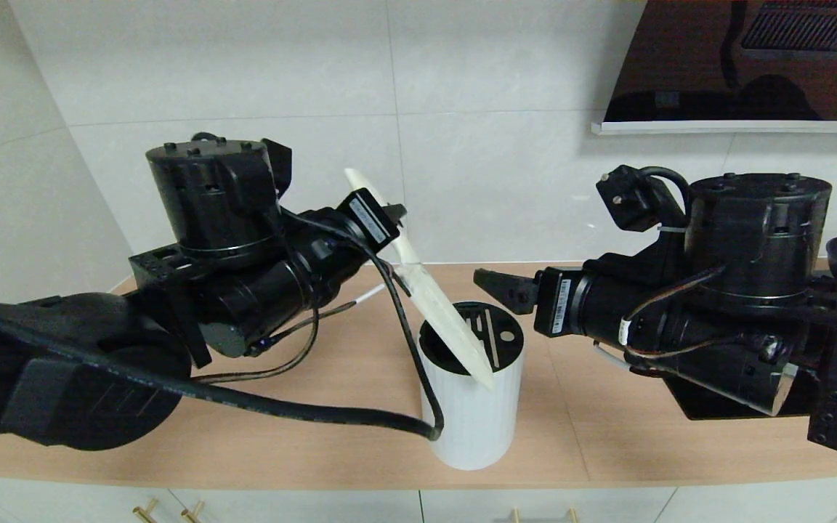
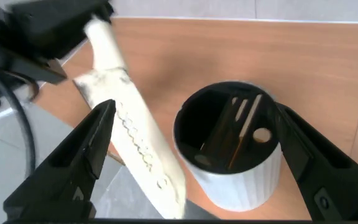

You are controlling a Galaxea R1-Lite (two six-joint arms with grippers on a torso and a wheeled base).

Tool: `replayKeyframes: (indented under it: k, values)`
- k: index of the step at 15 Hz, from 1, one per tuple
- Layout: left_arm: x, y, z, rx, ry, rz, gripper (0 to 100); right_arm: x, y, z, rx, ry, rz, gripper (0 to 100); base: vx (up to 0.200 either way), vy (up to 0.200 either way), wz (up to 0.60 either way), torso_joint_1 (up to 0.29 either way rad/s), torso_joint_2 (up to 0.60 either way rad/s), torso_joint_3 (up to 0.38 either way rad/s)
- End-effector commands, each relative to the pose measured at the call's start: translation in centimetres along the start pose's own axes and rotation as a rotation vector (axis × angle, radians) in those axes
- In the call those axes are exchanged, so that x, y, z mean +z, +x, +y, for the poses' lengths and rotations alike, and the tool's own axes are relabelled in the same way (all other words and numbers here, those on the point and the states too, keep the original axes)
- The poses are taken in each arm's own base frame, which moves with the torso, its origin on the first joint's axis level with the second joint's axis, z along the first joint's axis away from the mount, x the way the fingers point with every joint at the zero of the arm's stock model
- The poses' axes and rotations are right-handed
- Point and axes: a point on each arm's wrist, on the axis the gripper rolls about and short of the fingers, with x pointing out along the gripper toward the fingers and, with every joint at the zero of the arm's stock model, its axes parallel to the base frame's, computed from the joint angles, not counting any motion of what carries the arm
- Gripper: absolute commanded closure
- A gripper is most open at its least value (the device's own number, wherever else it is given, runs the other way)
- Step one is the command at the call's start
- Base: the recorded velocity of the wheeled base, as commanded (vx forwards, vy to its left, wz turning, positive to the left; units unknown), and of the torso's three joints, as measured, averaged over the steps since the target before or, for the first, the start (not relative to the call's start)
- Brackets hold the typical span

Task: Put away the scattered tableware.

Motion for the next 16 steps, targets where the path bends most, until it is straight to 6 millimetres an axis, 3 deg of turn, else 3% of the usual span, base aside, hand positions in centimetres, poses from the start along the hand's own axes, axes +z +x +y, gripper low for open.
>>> replayKeyframes:
  k: [1, 5, 7, 10, 16]
  values:
    - [1.0, 0.3, -0.5, 0.083, 0.128, -0.108, 100, 0.4, -0.2, -0.2, -0.007, 0.003, -0.013, 0, 0.0, 0.0, 0.0, 0.0, 0.0, 0.0]
    - [1.2, 1.0, -1.1, 0.122, 0.335, -0.269, 100, 0.9, -0.5, -1.0, -0.036, 0.008, -0.032, 0, 0.0, 0.0, 0.0, 0.0, 0.0, 0.0]
    - [-0.1, 0.9, -1.8, 0.125, 0.373, -0.322, 100, 1.3, -0.6, -1.4, -0.05, 0.009, -0.045, 0, 0.0, 0.0, 0.0, 0.0, 0.0, 0.0]
    - [-2.7, 0.3, -3.1, 0.068, 0.428, -0.328, 100, 1.4, -0.6, -1.6, -0.053, 0.009, -0.049, 0, 0.0, 0.0, 0.0, 0.0, 0.0, 0.0]
    - [-3.9, 0.3, -3.1, 0.052, 0.439, -0.306, 100, 1.2, -0.4, -1.6, -0.055, 0.008, -0.042, 0, 0.0, 0.0, 0.0, 0.0, 0.0, 0.0]
